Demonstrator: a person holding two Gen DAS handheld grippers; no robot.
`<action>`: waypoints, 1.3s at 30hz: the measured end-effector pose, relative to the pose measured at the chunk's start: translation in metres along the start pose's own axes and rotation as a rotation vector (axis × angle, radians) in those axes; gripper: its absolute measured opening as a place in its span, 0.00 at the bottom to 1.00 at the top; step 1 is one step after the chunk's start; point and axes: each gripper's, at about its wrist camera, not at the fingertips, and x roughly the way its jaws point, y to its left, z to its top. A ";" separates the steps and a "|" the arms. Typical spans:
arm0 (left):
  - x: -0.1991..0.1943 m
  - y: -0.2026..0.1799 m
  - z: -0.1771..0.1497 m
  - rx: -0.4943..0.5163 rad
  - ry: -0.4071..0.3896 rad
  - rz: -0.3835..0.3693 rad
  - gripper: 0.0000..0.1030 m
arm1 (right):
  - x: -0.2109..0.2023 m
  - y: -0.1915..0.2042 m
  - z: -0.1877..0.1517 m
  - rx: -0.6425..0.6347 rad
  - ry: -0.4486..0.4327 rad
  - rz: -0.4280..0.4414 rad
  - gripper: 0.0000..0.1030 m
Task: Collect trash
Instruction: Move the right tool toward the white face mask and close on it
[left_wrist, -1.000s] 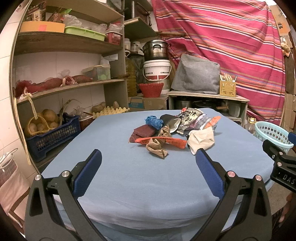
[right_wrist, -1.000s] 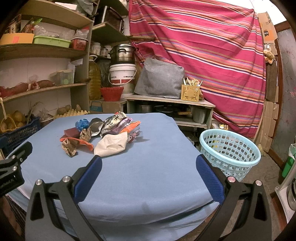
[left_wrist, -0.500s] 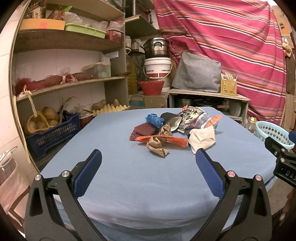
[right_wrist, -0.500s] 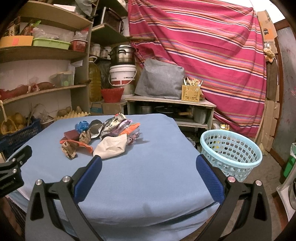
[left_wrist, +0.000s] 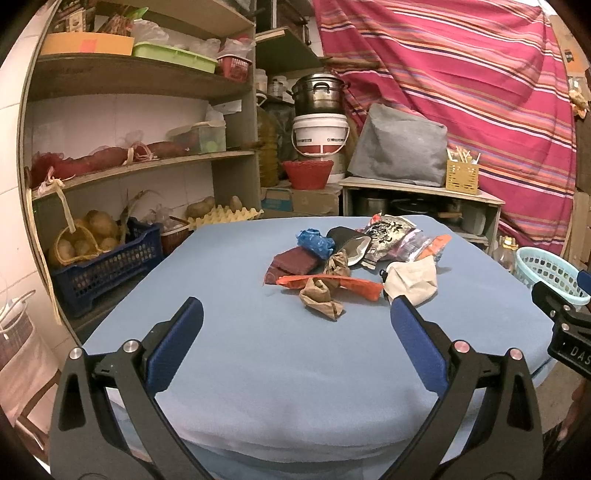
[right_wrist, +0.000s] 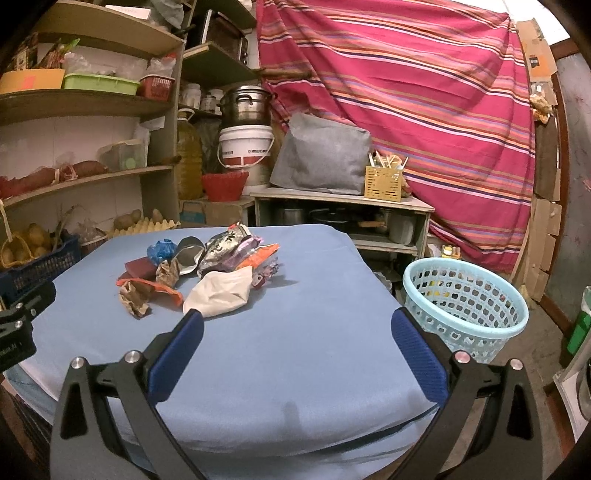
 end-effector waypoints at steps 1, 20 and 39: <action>0.000 0.000 0.000 0.000 0.000 0.001 0.95 | 0.001 0.000 -0.001 0.000 0.001 0.002 0.96; 0.040 0.004 0.030 0.009 0.025 0.013 0.95 | 0.044 0.004 0.023 -0.062 0.013 0.013 0.96; 0.127 0.010 0.079 -0.019 0.073 -0.018 0.95 | 0.125 -0.004 0.079 0.035 0.091 0.056 0.96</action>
